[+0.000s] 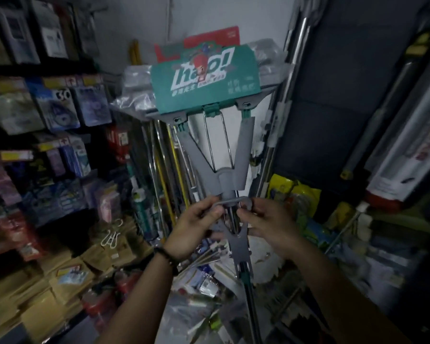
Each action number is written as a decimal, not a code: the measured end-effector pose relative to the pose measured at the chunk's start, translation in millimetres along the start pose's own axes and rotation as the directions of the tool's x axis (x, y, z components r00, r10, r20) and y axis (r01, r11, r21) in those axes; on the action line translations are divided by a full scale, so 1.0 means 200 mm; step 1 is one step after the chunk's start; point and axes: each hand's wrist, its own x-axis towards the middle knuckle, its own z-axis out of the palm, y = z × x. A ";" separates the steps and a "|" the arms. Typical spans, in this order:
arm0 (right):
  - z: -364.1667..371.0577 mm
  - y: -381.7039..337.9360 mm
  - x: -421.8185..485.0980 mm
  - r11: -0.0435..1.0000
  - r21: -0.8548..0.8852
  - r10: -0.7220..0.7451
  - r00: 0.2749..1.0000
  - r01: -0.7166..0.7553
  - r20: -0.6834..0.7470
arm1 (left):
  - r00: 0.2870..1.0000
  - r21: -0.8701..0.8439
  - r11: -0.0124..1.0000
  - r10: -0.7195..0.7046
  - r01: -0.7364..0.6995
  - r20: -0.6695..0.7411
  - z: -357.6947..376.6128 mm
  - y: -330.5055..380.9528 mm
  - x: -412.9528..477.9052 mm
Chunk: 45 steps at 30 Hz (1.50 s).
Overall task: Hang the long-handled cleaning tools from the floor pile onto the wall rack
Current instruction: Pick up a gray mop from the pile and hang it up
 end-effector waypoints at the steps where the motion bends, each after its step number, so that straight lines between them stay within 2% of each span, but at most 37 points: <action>1: -0.05 -0.05 -0.01 1.000 0.000 -0.024 1.000 0.024 -0.016 | 1.000 -0.008 1.000 -0.005 0.005 0.018 0.03 0.05 0.04; 10: -0.52 -0.60 -0.05 0.980 -0.104 -0.185 0.965 0.168 -0.187 | 0.958 -0.001 0.988 0.148 -0.153 0.245 0.46 0.53 0.39; 15: -0.83 -0.86 -0.07 0.980 -0.011 -0.196 0.950 0.199 -0.243 | 0.921 -0.014 0.979 0.197 -0.204 0.335 0.76 0.83 0.60; 20: -1.17 -1.12 -0.01 0.954 -0.040 -0.294 0.909 0.296 -0.296 | 0.877 -0.022 0.957 0.274 -0.290 0.394 1.10 1.17 0.79; 29: -1.74 -1.52 0.16 0.888 -0.137 -0.456 0.796 0.440 -0.399 | 0.827 -0.002 0.896 0.410 -0.444 0.384 1.66 1.57 1.27; 35: -2.04 -1.73 0.30 0.879 -0.102 -0.454 0.756 0.465 -0.472 | 0.799 -0.035 0.843 0.521 -0.537 0.299 1.95 1.74 1.58; 45: -2.35 -1.84 0.62 0.883 -0.239 -0.455 0.614 0.403 -0.645 | 0.810 -0.077 0.869 0.485 -0.489 0.329 2.18 1.87 2.01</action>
